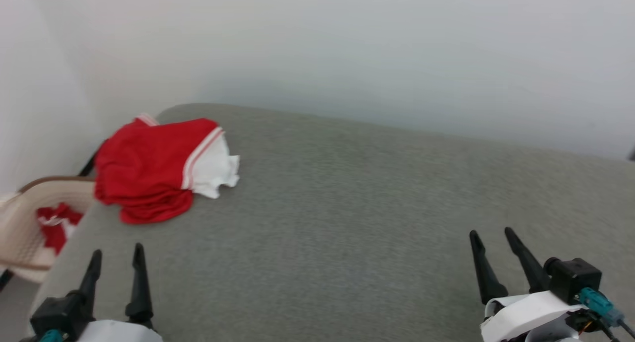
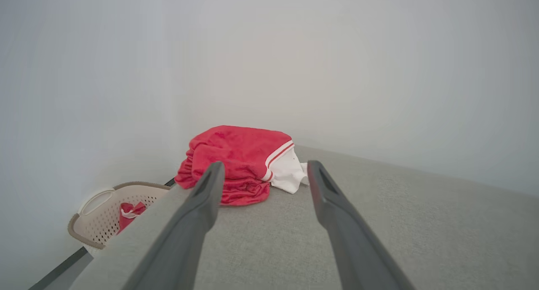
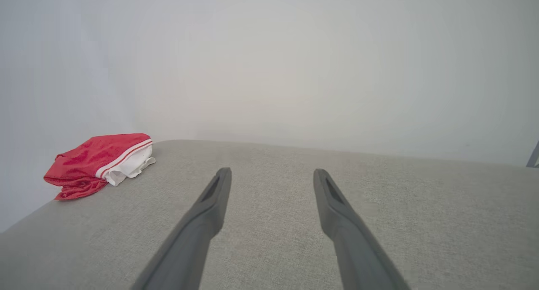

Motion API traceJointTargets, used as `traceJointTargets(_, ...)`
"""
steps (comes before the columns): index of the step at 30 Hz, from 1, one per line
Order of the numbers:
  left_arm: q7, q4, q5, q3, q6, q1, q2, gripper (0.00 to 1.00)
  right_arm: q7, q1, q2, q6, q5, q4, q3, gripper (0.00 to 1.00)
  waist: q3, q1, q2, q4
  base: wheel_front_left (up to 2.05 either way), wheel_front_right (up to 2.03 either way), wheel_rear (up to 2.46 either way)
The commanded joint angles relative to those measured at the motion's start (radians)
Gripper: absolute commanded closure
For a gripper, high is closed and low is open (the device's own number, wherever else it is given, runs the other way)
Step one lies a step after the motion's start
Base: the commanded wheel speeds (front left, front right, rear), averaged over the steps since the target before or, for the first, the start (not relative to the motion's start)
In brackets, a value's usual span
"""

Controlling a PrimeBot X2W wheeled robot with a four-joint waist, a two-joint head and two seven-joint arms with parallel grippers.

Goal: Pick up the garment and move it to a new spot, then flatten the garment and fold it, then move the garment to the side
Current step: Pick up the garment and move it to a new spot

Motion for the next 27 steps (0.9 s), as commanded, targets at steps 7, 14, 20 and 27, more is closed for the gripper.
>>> traceJointTargets(7, 0.017, -0.015, -0.010, 0.018, 0.015, 0.025, 0.022, 0.00, -0.013, -0.002, 0.003, -0.001, 0.030, 0.029, 0.052, 0.00, -0.059, 0.0000, -0.0001, 0.164, 0.00, 0.00, 0.00)
traceJointTargets(14, 0.035, -0.026, -0.037, 0.021, 0.011, 0.028, 0.022, 0.00, -0.020, 0.000, 0.003, -0.001, 0.034, 0.045, 0.065, 0.00, -0.062, 0.0000, -0.0001, 0.197, 0.00, 0.00, 0.00)
traceJointTargets(20, 0.091, -0.025, -0.072, 0.014, -0.015, -0.034, 0.044, 0.00, -0.009, -0.018, -0.012, -0.001, 0.033, 0.041, 0.065, 0.00, -0.028, 0.0000, -0.0001, 0.174, 0.00, 0.00, 0.00)
traceJointTargets(27, 0.162, 0.010, -0.123, 0.020, -0.043, -0.154, 0.097, 0.00, 0.012, -0.053, -0.026, -0.001, 0.012, 0.014, 0.060, 0.00, 0.059, 0.0000, -0.0001, 0.107, 0.00, 0.00, 0.00)
